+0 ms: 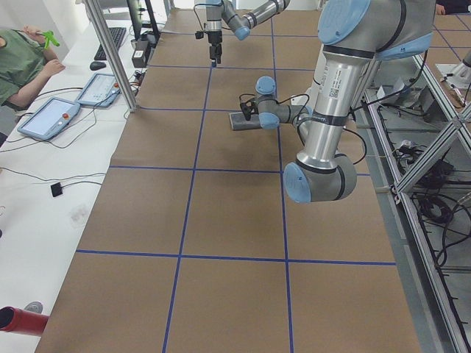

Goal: Fold towel twice with both arms
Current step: 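Grasp the towel end nearest the robot with the left gripper and lift it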

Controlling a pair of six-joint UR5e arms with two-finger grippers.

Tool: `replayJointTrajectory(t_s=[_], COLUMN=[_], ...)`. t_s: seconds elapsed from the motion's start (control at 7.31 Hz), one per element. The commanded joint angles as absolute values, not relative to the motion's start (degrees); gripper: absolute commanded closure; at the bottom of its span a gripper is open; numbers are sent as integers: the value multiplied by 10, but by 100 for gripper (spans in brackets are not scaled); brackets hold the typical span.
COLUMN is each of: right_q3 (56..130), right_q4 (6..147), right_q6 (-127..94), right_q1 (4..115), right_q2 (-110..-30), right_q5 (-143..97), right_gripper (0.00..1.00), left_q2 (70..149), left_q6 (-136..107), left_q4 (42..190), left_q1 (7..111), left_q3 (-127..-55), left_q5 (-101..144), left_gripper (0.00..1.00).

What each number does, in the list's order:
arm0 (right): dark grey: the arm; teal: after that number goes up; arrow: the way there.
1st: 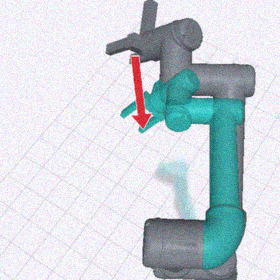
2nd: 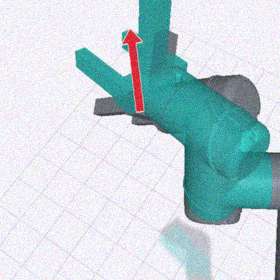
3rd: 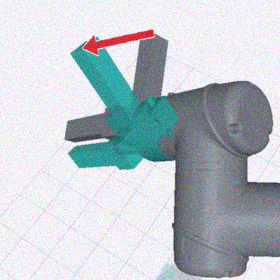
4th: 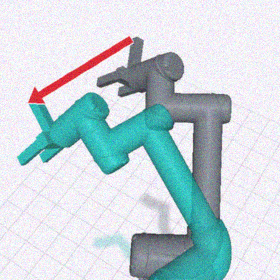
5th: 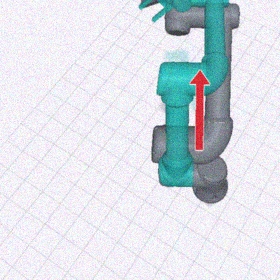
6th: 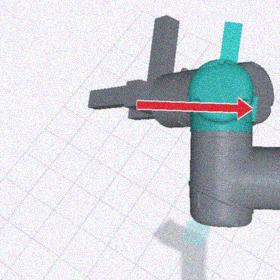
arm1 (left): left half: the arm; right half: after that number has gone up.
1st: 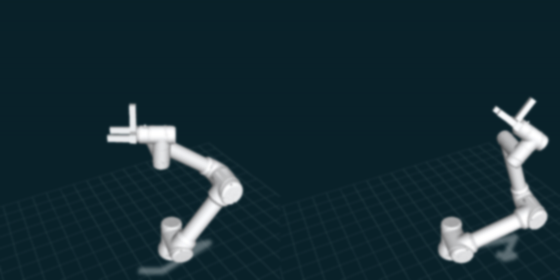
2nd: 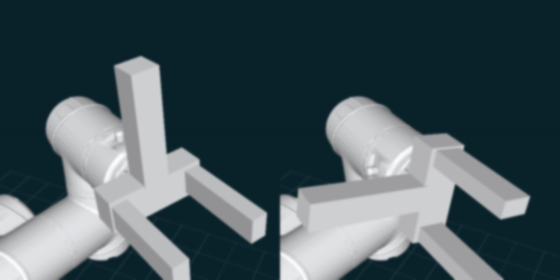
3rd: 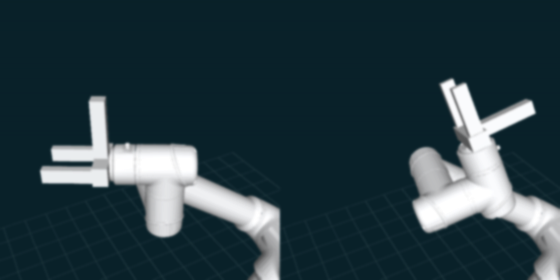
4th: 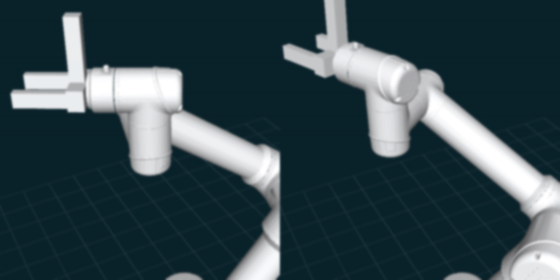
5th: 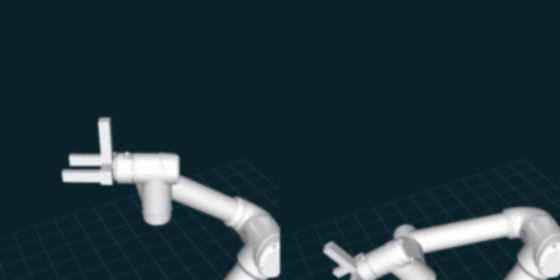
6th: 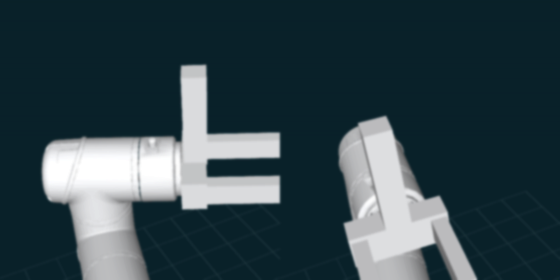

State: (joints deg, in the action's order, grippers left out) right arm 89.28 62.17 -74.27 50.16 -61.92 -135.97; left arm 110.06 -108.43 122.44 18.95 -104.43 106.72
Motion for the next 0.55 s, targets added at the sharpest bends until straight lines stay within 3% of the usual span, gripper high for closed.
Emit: replayJointTrajectory(t_s=[0.0,0.27,0.41], right_q3=[894,895,896], right_q4=[621,621,621], right_q6=[-743,-743,-743], right_q1=[502,502,504], right_q2=[-621,-621,-621], right_q5=[-1358,-1358,-1358], right_gripper=[0,0,0], left_q2=[1104,1110,1112], left_q6=[-1097,-1098,-1098], left_q4=[1223,1223,1223], left_q1=[151,143,138], left_q3=[-1044,-1039,-1038], left_q5=[1032,1031,1031], left_gripper=[0,2,12])
